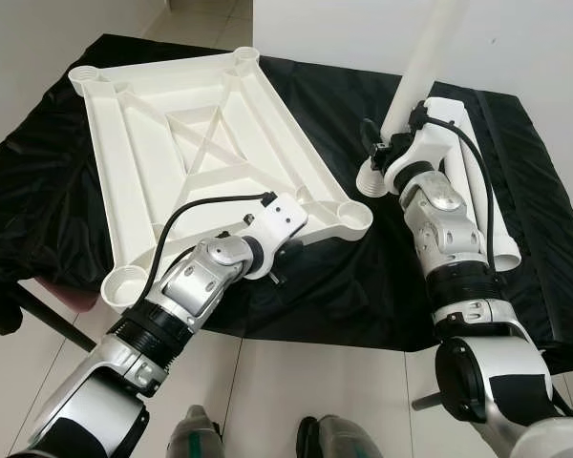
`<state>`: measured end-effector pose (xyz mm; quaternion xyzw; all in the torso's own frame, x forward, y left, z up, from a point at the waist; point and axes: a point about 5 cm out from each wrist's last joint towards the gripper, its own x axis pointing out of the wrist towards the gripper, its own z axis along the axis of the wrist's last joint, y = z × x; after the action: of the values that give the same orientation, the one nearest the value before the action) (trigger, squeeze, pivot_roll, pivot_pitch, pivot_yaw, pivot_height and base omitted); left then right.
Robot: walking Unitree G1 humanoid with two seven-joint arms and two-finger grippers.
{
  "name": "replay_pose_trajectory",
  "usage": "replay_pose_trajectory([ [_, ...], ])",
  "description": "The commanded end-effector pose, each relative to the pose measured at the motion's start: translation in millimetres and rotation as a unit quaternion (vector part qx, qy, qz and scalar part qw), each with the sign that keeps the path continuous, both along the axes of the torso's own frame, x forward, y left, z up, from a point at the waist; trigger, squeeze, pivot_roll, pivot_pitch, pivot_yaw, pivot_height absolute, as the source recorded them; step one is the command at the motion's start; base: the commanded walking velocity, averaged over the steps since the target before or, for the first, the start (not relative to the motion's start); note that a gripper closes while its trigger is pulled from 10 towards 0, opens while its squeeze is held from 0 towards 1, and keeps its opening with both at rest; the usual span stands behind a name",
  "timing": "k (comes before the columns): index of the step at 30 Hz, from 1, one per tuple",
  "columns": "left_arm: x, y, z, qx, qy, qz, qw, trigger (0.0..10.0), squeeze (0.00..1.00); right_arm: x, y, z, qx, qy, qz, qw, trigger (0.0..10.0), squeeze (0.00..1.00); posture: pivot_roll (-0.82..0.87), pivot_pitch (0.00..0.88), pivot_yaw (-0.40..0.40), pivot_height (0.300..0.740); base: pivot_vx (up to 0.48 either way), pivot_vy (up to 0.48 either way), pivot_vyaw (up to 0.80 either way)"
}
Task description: Building children table
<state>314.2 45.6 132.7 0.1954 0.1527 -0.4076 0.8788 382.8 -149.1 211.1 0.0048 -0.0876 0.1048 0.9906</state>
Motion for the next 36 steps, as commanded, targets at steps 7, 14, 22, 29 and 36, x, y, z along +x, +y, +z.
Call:
replay_pose_trajectory([
  [7, -2.1, 0.2, 11, -0.009, 0.015, -0.043, 0.999, 10.0, 0.00, -5.6, 5.7, -5, -0.007, 0.007, 0.028, 1.000, 10.0, 0.00, 0.02, 0.045, -0.046, 0.740, 0.000, 0.000, 0.00],
  [14, 0.6, 2.7, 28, -0.045, -0.001, -0.024, 0.999, 10.0, 0.00, -10.0, 10.0, -12, -0.010, 0.018, 0.041, 0.999, 10.0, 0.00, 0.02, 0.046, -0.051, 0.740, 0.000, 0.000, 0.00],
  [22, 1.8, 8.0, 65, -0.132, -0.046, -0.003, 0.990, 10.0, 0.00, -15.2, 10.7, -20, -0.025, 0.031, 0.061, 0.997, 10.0, 0.00, 0.02, 0.046, -0.073, 0.740, 0.000, 0.000, 0.00],
  [29, 1.7, 12.1, 73, -0.144, -0.061, 0.017, 0.988, 10.0, 0.00, -16.7, 8.3, -27, -0.046, 0.044, 0.071, 0.995, 10.0, 0.00, 0.01, 0.045, -0.074, 0.740, 0.000, 0.000, 0.00],
  [36, -0.4, 12.9, 78, -0.183, -0.059, 0.046, 0.980, 10.0, 0.00, -21.3, 6.5, -35, -0.054, 0.057, 0.079, 0.994, 10.0, 0.00, 0.01, 0.046, -0.070, 0.740, 0.000, 0.000, 0.00],
])
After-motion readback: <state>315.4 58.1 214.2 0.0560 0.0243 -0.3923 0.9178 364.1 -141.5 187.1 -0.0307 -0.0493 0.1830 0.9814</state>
